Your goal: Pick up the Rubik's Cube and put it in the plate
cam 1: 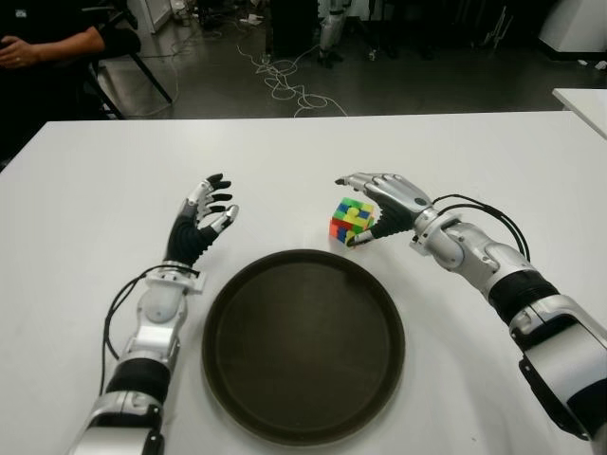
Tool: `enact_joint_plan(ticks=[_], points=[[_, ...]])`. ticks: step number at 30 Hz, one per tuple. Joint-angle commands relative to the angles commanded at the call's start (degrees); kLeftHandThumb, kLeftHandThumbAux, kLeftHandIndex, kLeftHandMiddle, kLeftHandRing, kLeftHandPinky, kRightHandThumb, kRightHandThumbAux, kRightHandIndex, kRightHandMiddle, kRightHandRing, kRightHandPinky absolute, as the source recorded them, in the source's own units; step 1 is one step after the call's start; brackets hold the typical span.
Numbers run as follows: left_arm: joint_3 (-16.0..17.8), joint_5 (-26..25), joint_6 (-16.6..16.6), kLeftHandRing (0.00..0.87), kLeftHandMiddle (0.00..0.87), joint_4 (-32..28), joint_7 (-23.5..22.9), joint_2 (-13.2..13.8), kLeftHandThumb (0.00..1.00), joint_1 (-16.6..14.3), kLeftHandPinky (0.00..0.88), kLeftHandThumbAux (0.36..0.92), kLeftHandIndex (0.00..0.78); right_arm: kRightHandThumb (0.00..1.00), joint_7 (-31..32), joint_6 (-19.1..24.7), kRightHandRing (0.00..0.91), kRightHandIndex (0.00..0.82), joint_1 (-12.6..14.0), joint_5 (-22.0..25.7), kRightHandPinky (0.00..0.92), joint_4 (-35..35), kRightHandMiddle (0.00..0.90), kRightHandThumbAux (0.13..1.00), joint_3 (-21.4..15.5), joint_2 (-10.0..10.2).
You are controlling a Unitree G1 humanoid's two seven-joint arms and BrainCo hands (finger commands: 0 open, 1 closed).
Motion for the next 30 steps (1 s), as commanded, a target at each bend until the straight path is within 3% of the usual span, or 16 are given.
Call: enact_joint_plan(ticks=[9, 19, 30], points=[[-0.1, 0.33, 0.15, 0.229, 0.209, 0.1, 0.05, 0.18, 0.169, -0.08, 0.238, 0.558, 0.154, 0.0, -0.71, 0.48, 0.264, 0.147, 0.13, 0.65, 0.257, 0.26, 0.246, 0.653, -0.49, 0.64], [-0.03, 0.0, 0.09, 0.23, 0.206, 0.12, -0.32, 0.14, 0.17, -0.07, 0.25, 0.563, 0.146, 0.0, -1.04, 1.71, 0.256, 0.154, -1.32, 0.74, 0.264, 5.14, 0.233, 0.677, -0.54, 2.53], [0.01, 0.11, 0.13, 0.215, 0.204, 0.32, 0.01, 0.01, 0.176, -0.11, 0.202, 0.569, 0.148, 0.0, 1.06, 5.04, 0.233, 0.155, -2.41, -0.54, 0.23, 5.89, 0.214, 0.702, 0.77, 2.5]])
